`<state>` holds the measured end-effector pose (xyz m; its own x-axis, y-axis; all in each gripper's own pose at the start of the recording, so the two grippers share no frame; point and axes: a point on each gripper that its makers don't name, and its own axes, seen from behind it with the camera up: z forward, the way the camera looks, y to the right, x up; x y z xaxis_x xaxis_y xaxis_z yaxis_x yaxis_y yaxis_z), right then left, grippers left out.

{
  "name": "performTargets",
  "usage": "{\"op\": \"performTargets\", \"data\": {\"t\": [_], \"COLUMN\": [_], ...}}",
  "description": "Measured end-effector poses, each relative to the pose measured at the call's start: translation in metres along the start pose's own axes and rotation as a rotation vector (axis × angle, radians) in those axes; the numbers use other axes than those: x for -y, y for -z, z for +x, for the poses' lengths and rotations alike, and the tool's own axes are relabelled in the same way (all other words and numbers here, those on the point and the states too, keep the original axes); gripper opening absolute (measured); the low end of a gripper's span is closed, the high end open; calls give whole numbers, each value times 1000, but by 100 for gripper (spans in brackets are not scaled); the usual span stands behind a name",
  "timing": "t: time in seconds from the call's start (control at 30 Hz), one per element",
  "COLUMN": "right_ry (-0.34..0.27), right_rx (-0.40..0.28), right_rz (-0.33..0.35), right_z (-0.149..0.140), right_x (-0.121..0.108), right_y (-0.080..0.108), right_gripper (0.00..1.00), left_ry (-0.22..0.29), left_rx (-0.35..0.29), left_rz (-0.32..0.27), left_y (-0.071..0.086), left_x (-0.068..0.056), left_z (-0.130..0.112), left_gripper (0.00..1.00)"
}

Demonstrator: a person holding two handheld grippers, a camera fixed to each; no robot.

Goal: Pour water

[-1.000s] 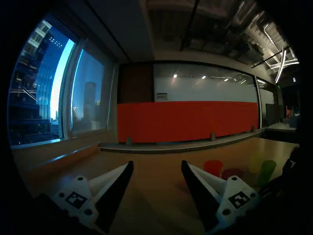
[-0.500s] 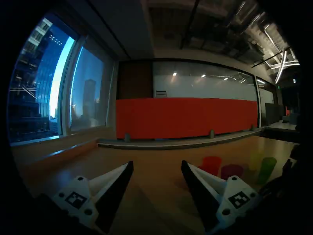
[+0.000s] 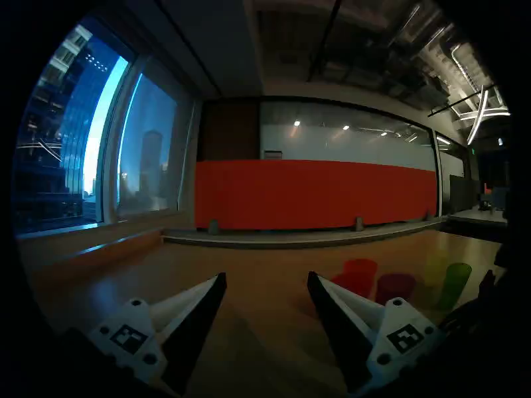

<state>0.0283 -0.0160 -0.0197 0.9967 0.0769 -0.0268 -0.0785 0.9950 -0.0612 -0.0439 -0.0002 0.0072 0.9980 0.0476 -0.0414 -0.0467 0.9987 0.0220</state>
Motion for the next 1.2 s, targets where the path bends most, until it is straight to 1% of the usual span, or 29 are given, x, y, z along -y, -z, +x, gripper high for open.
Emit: {"op": "performTargets", "data": {"t": [0.1,0.4,0.7,1.2], "right_ry": [-2,-1,-3,-13], "right_rx": [4,6,8,10], "right_rz": [0,1,-3,-6], "right_z": [-2,-2,-3,-2], "right_x": [0,2,-1,-3], "right_y": [0,2,4,3], "right_gripper": [100,99,99,99], "left_ry": [6,-4,-11,-6], "left_rx": [3,0,6,12], "left_rz": [-7,-17,-11,-6], "left_y": [-1,-6,-9,-8], "left_x": [-2,-9,-8,-5], "left_z": [-3,-4,-8,-11], "left_gripper": [90,90,90,90]}}
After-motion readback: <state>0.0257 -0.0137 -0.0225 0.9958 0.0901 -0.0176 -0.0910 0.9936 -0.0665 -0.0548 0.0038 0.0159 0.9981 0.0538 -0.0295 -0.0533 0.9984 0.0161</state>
